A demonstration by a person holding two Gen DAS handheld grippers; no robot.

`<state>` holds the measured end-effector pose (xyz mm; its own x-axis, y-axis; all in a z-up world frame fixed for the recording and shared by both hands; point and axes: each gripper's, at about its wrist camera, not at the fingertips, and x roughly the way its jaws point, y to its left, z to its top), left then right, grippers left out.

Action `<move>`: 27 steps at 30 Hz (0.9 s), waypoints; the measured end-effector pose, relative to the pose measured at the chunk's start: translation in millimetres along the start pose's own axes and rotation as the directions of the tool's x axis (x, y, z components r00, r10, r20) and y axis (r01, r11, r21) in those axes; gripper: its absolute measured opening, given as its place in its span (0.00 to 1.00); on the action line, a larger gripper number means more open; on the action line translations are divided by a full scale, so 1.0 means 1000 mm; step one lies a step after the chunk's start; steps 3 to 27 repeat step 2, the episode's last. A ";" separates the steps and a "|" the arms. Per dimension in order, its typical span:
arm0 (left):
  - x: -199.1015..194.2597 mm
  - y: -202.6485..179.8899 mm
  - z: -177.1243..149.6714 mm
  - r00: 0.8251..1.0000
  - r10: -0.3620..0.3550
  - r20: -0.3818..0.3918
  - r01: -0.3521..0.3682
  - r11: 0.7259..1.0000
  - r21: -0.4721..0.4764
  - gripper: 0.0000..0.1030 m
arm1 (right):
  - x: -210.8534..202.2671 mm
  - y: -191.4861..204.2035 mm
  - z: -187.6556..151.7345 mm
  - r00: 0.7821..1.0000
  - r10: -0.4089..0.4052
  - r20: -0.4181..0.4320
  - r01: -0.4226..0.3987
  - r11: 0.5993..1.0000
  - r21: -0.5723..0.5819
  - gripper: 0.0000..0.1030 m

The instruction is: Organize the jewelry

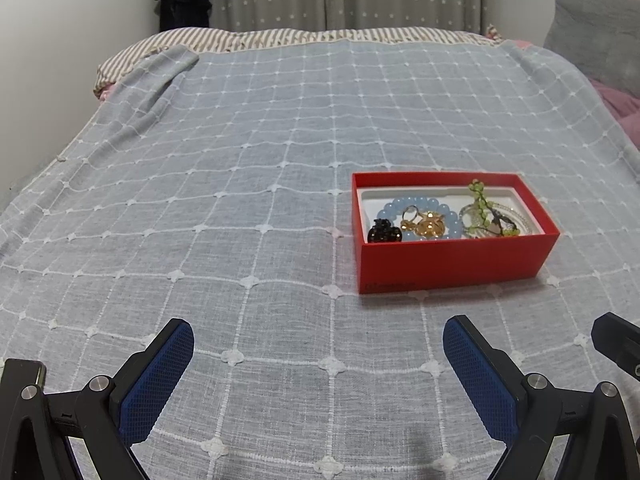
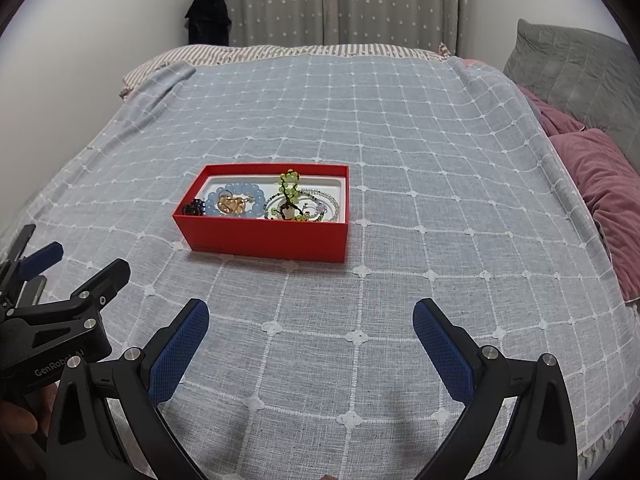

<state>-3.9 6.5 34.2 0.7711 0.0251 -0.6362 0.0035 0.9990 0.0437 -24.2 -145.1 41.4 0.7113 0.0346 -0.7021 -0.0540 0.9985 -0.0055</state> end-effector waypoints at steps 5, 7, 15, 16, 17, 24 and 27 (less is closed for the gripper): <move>0.000 0.000 0.000 1.000 -0.007 -0.002 0.007 1.000 -0.002 0.99 | 0.000 0.000 0.000 1.000 -0.003 0.003 0.003 1.000 0.000 1.00; 0.000 0.000 0.000 1.000 -0.007 -0.002 0.007 1.000 -0.002 0.99 | 0.000 0.000 0.000 1.000 -0.003 0.003 0.003 1.000 0.000 1.00; 0.000 0.000 0.000 1.000 -0.007 -0.002 0.007 1.000 -0.002 0.99 | 0.000 0.000 0.000 1.000 -0.003 0.003 0.003 1.000 0.000 1.00; 0.000 0.000 0.000 1.000 -0.007 -0.002 0.007 1.000 -0.002 0.99 | 0.000 0.000 0.000 1.000 -0.003 0.003 0.003 1.000 0.000 1.00; 0.000 0.000 0.000 1.000 -0.007 -0.002 0.007 1.000 -0.002 0.99 | 0.000 0.000 0.000 1.000 -0.003 0.003 0.003 1.000 0.000 1.00; 0.000 0.000 0.000 1.000 -0.007 -0.002 0.007 1.000 -0.002 0.99 | 0.000 0.000 0.000 1.000 -0.003 0.003 0.003 1.000 0.000 1.00; 0.000 0.000 0.000 1.000 -0.007 -0.002 0.007 1.000 -0.002 0.99 | 0.000 0.000 0.000 1.000 -0.003 0.003 0.003 1.000 0.000 1.00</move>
